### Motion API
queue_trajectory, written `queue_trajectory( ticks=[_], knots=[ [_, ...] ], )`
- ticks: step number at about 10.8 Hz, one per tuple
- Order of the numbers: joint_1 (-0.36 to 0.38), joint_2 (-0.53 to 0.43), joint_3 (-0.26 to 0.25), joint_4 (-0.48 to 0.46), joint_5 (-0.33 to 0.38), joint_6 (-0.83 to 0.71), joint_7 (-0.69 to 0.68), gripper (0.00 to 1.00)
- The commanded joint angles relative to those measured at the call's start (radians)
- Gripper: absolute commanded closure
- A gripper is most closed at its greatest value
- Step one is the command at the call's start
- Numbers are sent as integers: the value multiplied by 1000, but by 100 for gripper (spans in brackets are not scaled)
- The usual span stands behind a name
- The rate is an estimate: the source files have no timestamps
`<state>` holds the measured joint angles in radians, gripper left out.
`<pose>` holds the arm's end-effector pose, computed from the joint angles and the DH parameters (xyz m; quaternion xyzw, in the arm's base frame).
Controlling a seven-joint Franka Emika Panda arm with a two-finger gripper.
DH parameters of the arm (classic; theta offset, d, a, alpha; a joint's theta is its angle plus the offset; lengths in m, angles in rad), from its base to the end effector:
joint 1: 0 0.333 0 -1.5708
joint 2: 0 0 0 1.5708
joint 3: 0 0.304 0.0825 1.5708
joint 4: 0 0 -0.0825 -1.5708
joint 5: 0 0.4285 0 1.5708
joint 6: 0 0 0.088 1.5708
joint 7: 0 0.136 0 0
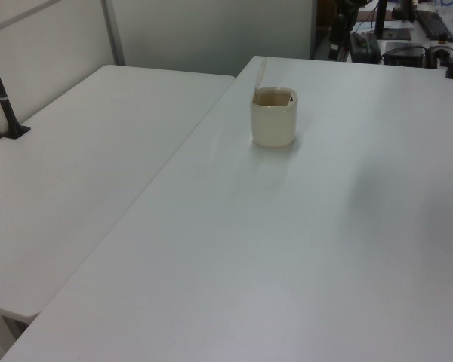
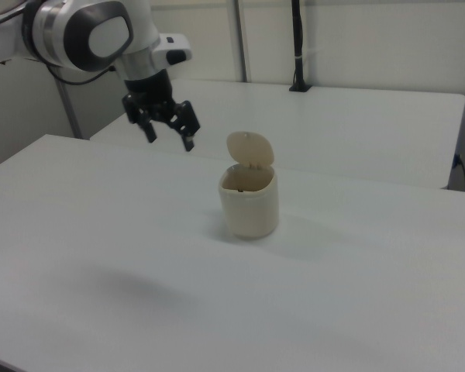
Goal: Close the trash bin
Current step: 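Move the gripper over the open cream trash bin lid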
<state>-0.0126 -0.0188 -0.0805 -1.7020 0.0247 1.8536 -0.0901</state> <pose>0.6191 -0.0555 0.5533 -0.9963 0.0040 -0.0859 0.0050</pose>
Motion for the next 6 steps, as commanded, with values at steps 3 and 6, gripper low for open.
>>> queue_trajectory(
  ticks=[3, 6],
  knots=[
    [-4, 127, -21, 72, -11, 392, 171, 3],
    [-4, 249, -21, 192, -43, 502, 349, 8]
  ],
)
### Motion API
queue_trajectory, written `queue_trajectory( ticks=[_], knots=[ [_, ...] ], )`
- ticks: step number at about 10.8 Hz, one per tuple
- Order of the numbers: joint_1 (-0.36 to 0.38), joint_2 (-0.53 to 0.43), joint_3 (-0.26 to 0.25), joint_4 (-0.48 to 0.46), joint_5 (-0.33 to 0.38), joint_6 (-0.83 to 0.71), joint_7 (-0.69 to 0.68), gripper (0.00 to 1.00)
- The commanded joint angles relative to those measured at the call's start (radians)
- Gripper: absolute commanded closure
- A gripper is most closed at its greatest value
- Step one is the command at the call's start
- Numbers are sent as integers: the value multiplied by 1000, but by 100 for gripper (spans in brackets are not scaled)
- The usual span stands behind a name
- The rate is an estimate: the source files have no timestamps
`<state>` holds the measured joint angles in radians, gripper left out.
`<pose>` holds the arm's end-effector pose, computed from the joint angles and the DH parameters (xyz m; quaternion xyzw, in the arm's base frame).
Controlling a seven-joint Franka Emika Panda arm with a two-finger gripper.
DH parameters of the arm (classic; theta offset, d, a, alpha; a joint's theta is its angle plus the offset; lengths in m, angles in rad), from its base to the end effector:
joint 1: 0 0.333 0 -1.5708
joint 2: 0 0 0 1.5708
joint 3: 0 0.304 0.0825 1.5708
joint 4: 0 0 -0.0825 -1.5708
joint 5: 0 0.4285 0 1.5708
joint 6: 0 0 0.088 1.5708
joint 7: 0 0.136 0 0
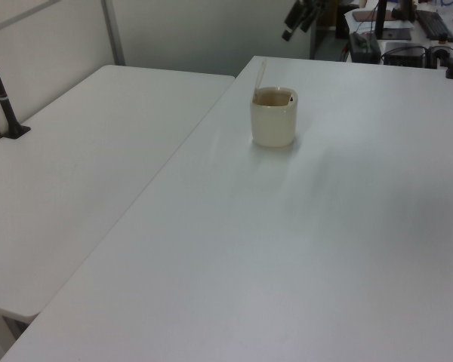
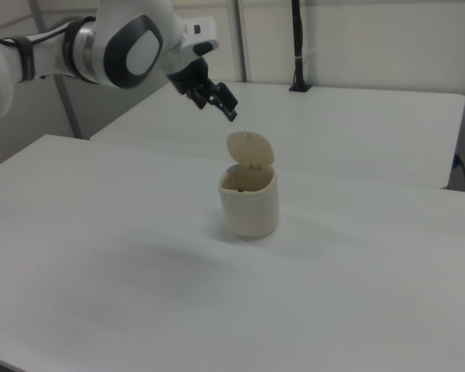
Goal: Close the trash bin
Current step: 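Move the gripper over the open cream trash bin lid, then lower the gripper onto the raised lid and push it down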
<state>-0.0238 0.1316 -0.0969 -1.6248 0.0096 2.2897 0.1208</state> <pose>0.6982 -0.0808 0.5536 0.9575 -0.1162 0.2638 0.0017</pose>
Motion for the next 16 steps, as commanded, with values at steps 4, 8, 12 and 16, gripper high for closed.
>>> queue_trajectory(
  ticks=[4, 8, 12, 16],
  knots=[
    [18, 201, -4, 172, -120, 188, 385, 95],
    [28, 267, -4, 204, -122, 191, 662, 100],
    [28, 283, -4, 174, -152, 191, 714, 100],
    [12, 280, -6, 157, -186, 186, 680, 100]
  ],
)
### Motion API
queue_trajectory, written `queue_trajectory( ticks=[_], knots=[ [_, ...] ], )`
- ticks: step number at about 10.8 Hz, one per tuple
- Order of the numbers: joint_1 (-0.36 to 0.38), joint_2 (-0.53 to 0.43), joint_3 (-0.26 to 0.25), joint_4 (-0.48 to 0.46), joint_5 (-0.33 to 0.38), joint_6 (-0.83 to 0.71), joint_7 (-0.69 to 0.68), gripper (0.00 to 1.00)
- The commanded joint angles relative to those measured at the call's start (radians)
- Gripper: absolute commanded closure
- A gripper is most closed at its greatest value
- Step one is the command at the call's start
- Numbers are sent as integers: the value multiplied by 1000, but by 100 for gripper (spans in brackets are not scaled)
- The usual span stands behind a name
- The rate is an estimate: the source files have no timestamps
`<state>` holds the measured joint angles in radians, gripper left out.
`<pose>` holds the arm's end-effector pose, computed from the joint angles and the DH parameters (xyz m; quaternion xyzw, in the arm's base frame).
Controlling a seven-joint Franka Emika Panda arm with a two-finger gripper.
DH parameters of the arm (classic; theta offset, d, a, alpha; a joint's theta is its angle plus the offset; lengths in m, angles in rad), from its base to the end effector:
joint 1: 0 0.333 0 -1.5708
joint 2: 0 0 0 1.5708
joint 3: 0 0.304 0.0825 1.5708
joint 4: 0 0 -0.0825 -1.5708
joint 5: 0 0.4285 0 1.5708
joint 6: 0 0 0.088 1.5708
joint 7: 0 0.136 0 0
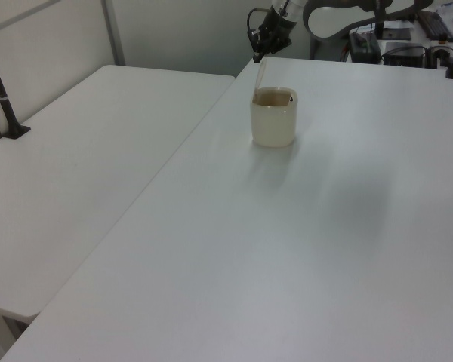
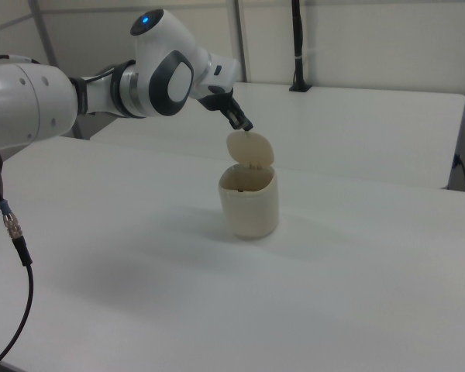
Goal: Close the trash bin
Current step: 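Lower the gripper onto the raised lid and push it down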
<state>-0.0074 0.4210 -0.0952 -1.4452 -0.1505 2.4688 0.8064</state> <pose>0.7797 -0.0708 0.4702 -0.8767 0.3706 -0.3054 0.0275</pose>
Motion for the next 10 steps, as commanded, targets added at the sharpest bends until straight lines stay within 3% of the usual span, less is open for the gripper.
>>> queue_trajectory(
  ticks=[1, 10],
  knots=[
    [-6, -13, -8, -46, -21, 4, -57, 100],
    [-22, -45, -6, -208, -21, -7, -298, 100]
  ],
)
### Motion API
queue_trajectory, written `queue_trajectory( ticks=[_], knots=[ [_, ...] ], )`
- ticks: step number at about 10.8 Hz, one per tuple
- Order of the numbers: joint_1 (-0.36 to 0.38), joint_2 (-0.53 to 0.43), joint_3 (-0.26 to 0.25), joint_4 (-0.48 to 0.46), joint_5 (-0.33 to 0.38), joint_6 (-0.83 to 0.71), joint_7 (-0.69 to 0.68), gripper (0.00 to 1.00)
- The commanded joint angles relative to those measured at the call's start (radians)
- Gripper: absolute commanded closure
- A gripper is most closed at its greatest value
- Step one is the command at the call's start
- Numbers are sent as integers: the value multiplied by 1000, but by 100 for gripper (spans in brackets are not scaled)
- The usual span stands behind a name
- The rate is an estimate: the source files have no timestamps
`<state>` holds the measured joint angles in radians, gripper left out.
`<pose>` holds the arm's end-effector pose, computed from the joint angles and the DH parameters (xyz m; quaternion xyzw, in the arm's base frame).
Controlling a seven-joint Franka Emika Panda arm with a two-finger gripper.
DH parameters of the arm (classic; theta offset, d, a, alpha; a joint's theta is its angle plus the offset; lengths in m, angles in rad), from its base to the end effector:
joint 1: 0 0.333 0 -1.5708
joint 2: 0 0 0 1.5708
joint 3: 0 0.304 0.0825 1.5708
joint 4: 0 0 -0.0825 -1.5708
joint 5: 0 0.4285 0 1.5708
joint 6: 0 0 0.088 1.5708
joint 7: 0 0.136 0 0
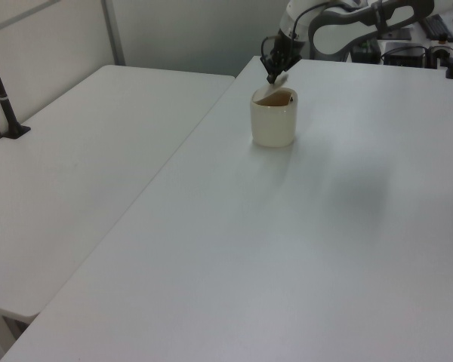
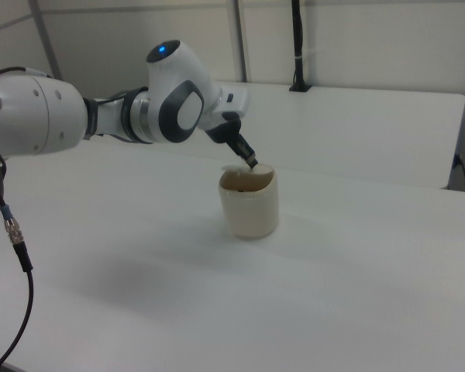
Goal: Close the trash bin
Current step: 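Press the lid flat onto the bin rim with the gripper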
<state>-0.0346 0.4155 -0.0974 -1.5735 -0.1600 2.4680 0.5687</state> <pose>0.7582 -0.0942 0.4006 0.9275 -0.2778 0.2486 0.0281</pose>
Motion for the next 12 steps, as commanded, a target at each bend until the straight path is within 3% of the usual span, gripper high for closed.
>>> queue_trajectory(
  ticks=[1, 12],
  knots=[
    [9, -40, -4, -86, -12, -6, -82, 100],
    [15, 0, 1, -128, -35, 3, -98, 100]
  ],
)
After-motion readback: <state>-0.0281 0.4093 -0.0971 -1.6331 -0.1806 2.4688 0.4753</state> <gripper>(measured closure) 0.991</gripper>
